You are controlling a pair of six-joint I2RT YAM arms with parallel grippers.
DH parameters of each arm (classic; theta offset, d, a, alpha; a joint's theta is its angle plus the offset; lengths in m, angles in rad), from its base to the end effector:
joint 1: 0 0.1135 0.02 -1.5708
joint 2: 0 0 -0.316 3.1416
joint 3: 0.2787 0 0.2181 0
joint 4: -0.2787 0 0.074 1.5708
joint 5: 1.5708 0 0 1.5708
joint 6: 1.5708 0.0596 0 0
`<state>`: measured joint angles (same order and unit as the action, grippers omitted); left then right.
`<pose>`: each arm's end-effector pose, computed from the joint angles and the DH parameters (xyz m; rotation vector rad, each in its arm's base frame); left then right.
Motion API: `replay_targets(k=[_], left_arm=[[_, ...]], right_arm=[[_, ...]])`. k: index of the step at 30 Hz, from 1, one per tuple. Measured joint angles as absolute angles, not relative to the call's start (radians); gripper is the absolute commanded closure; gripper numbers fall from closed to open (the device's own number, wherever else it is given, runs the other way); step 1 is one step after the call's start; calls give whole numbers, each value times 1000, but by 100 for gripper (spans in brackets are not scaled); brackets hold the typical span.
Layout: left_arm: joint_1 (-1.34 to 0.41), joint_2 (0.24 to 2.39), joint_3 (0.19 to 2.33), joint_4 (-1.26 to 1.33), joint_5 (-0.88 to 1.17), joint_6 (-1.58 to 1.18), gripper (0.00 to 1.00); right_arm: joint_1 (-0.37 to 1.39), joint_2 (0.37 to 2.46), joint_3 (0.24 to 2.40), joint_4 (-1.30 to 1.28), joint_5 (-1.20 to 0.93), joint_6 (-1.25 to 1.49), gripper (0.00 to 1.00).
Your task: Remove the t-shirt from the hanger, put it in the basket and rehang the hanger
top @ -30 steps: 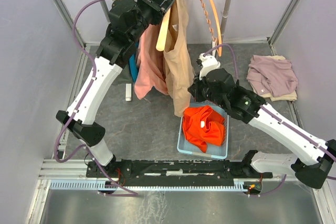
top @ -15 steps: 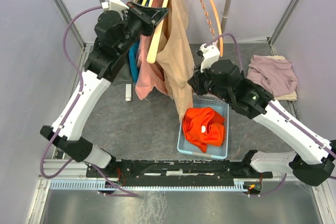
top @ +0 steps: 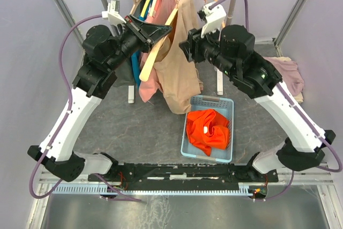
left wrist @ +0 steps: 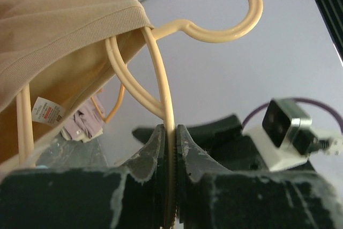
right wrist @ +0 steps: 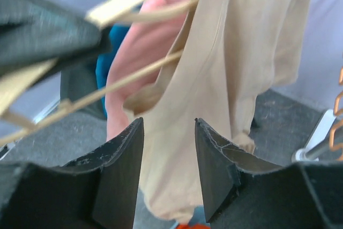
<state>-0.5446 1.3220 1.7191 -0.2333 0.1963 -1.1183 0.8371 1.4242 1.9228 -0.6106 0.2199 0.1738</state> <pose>0.2019 -0.1359 0.5778 -0.2714 1.5688 -1.4825 0.1842 0.1849 0.5643 -0.3960 1.6665 0.5731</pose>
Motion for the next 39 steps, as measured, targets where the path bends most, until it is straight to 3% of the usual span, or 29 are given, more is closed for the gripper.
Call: replay_targets(k=[14, 19, 25, 32, 39], left_arm=[[-540, 1210, 1647, -247, 310, -1175, 97], [-540, 1210, 1646, -247, 337, -1175, 97], [-539, 1210, 1646, -245, 351, -1176, 97], [-539, 1210, 1646, -245, 350, -1193, 97], [-539, 1210, 1646, -245, 349, -1193, 97]], right_arm=[[670, 1571, 2080, -551, 126, 222, 34], [663, 1583, 2086, -530, 56, 239, 35], [663, 1584, 2087, -520, 13, 246, 50], [664, 1581, 2085, -515, 6, 249, 41], [664, 1514, 2030, -517, 18, 259, 38]])
